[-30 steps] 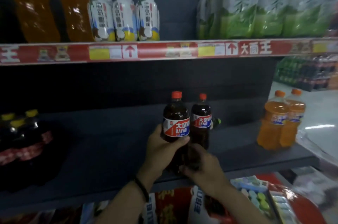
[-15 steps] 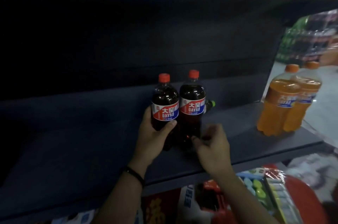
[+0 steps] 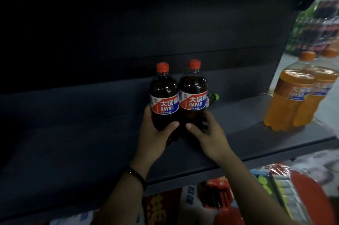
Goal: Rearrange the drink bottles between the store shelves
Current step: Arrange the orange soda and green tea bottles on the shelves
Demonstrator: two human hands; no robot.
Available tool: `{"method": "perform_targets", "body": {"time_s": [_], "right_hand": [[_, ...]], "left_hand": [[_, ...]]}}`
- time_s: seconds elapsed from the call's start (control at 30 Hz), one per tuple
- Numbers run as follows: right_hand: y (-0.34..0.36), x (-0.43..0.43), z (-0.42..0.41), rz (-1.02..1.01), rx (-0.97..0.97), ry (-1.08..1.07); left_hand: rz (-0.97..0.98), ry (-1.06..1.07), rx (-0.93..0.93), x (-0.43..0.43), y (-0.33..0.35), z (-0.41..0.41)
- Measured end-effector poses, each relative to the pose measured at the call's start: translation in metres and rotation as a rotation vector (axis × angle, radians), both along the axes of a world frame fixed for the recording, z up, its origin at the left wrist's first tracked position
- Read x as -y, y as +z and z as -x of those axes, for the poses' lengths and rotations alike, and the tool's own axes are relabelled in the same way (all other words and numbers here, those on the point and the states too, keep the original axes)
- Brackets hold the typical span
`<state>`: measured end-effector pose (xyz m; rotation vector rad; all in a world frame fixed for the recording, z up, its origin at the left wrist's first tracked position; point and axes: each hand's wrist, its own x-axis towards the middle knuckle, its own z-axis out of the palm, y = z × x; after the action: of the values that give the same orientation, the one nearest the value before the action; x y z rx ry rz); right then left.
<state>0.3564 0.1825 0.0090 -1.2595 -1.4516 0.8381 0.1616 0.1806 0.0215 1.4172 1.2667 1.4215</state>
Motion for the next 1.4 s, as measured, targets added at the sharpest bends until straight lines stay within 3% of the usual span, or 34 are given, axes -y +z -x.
{"method": "perform_targets", "body": {"time_s": [0.43,0.5,0.57,0.6,0.67,0.73,0.77,0.87,0.97,1.1,1.17,1.27,1.4], "right_hand": [[-0.002,0.013,0.008,-0.013,0.047,0.04],[-0.004,0.011,0.006,0.041,-0.089,0.086],[-0.002,0.001,-0.001,0.088,-0.316,-0.023],[0.0,-0.007,-0.008,0.06,-0.293,-0.141],[0.001,-0.032,-0.023,-0.009,0.031,-0.327],[0.0,-0.062,-0.034,-0.042,0.373,-0.349],[0.0,-0.077,-0.037,-0.023,0.511,-0.322],[-0.005,-0.111,-0.045,0.032,0.835,-0.209],[-0.01,-0.131,-0.051,0.012,0.986,-0.118],[0.0,-0.135,-0.055,-0.029,1.281,-0.241],[0.006,-0.13,-0.06,-0.021,1.285,-0.224],[0.018,-0.111,-0.069,0.119,1.132,-0.152],[0.018,-0.043,-0.081,0.289,0.953,-0.223]], "left_hand": [[0.017,0.031,-0.03,0.02,0.001,0.008],[0.002,0.05,-0.063,0.024,-0.001,0.004],[0.022,0.251,-0.132,0.039,-0.004,-0.008],[0.018,0.402,-0.219,0.05,-0.004,-0.017],[-0.22,0.527,-0.483,0.069,-0.007,-0.034],[-0.492,0.306,-0.699,0.074,-0.019,-0.046],[-0.533,0.181,-0.771,0.072,-0.025,-0.048],[-0.489,-0.013,-0.862,0.064,-0.043,-0.052],[-0.449,-0.03,-0.889,0.06,-0.051,-0.057],[-0.401,-0.032,-0.913,0.057,-0.052,-0.06],[-0.397,-0.028,-0.926,0.057,-0.052,-0.062],[-0.367,-0.033,-0.924,0.057,-0.049,-0.061],[-0.339,-0.051,-0.924,0.058,-0.049,-0.06]]}}
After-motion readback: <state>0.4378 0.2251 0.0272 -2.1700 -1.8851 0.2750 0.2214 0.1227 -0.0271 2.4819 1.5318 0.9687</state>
